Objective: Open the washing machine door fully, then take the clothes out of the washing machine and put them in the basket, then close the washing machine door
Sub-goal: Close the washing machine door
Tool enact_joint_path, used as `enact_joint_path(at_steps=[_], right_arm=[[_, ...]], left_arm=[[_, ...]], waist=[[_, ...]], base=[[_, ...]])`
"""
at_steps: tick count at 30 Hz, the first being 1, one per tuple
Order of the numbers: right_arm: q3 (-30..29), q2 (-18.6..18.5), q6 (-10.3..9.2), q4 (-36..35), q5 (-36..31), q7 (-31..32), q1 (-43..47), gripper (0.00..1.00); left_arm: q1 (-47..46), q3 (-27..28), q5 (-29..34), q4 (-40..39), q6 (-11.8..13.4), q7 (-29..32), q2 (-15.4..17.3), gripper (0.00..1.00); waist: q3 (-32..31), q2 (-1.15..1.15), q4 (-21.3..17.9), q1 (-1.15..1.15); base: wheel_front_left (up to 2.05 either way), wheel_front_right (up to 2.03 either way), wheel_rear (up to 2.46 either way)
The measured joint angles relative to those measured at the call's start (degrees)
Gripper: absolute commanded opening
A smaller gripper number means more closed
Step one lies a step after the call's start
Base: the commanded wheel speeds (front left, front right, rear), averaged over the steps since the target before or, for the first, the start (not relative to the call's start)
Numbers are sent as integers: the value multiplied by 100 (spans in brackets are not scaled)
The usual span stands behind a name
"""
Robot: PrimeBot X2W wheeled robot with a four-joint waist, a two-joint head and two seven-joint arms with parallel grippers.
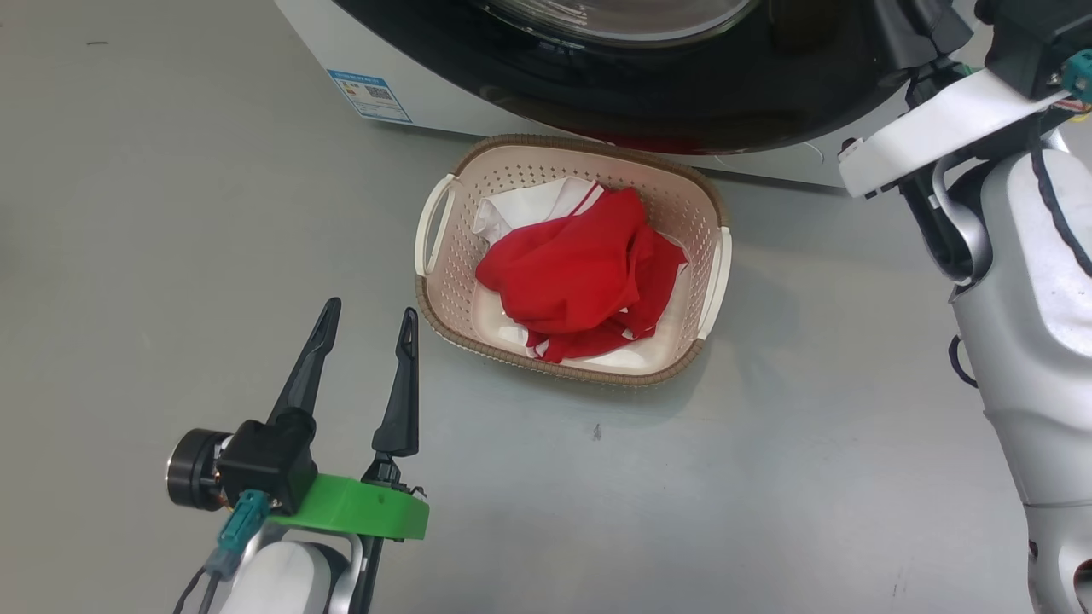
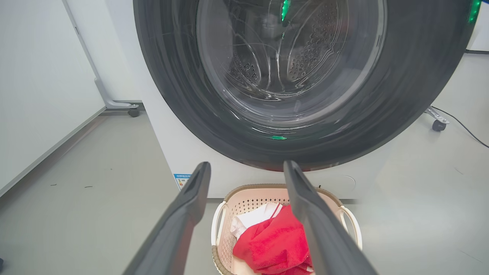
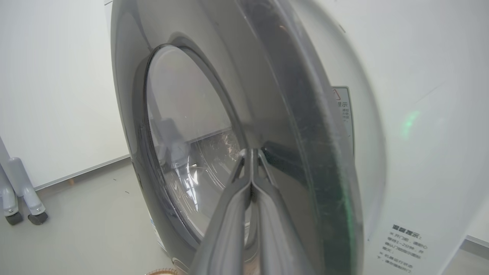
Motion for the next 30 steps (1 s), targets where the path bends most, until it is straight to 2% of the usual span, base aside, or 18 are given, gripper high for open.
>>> enact_joint_path(at_steps=[11, 30], right_arm=[[-181, -167, 27, 458, 159, -5, -587, 0], [-477, -203, 19, 1209, 282, -177, -1216, 0]], left_arm=[[-129, -53, -2, 70, 0, -7, -29, 100], [-250, -74, -8, 97, 0, -8, -63, 100]], waist=[[106, 0, 55, 0], [201, 0, 170, 0]], base=[[0, 0, 0], [0, 0, 0]])
